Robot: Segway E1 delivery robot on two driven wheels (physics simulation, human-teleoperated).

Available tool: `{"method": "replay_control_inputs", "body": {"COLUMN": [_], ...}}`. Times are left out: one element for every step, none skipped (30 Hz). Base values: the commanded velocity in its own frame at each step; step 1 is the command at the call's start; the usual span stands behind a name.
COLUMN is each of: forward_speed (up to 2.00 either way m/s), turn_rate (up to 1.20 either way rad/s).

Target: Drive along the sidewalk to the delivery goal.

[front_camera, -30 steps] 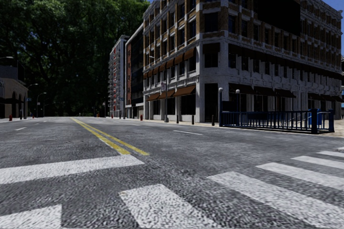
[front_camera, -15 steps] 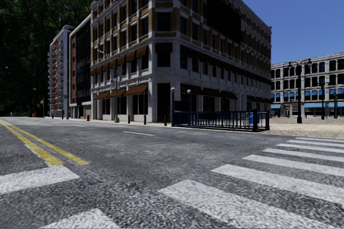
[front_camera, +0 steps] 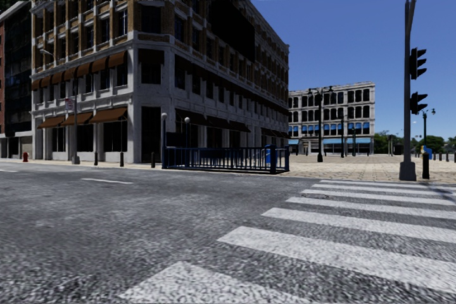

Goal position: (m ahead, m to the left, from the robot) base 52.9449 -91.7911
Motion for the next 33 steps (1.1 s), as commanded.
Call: {"method": "replay_control_inputs", "body": {"forward_speed": [0.94,0.94,0.94,0.94,0.94,0.94,0.94,0.94,0.94,0.94,0.94,0.94,0.94,0.94,0.94,0.94,0.94,0.94,0.94,0.94,0.94,0.94,0.94,0.94,0.94,0.94,0.94,0.94,0.94,0.94,0.94,0.94,0.94], "turn_rate": [-0.62,-0.62,-0.62,-0.62,-0.62,-0.62,-0.62,-0.62,-0.62,-0.62,-0.62,-0.62,-0.62,-0.62,-0.62,-0.62,-0.62,-0.62,-0.54,-0.03,0.0,0.0,0.0,0.0,0.0,0.0,0.0,0.0,0.0,0.0,0.0,0.0,0.0]}}
